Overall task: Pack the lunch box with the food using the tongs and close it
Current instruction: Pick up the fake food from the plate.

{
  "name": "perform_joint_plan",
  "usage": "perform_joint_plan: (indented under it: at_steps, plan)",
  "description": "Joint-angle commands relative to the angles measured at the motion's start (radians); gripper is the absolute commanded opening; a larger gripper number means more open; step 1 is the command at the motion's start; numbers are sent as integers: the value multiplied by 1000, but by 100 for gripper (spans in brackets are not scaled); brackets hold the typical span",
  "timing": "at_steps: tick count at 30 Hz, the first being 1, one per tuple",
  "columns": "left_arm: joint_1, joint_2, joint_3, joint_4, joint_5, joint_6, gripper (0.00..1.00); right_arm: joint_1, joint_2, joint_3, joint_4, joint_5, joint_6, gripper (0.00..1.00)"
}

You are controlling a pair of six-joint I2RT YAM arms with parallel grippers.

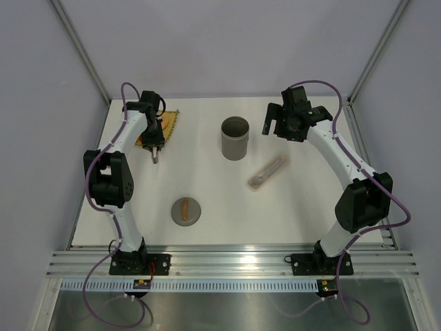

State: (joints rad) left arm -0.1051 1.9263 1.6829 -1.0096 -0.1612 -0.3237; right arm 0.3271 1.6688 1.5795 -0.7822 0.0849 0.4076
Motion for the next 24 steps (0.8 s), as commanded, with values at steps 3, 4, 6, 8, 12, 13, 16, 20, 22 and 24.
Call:
perform_joint_plan:
  at_steps: [3,4,6,8,12,13,16,20,22,24]
  plan:
    - [-4,-46,63,-7,0,-8,22,4,-20,16,21,-23,0,100]
    - [-5,-55,64,-7,0,-9,18,4,-18,16,24,-25,-1,100]
    - [-4,-65,69,-9,-6,-11,15,4,-11,17,26,-27,-3,100]
    - [-5,-76,77,-9,-8,-14,13,4,-3,19,29,-22,-10,100]
    - [-4,-89,90,-15,-1,-15,10,-14,49,17,37,12,-24,99]
    - [-4,-90,92,-14,0,-15,10,-25,60,17,37,-3,-23,100]
    - [-4,-96,93,-15,0,-12,8,-56,101,14,50,-27,-18,99]
    - [-4,-112,93,-15,3,-12,6,-56,178,56,48,-56,-15,100]
    - [-5,-124,97,-17,11,-12,6,-54,236,100,46,-71,-9,100]
    - [-5,-135,101,-15,25,-14,5,-56,293,146,49,-80,-3,99]
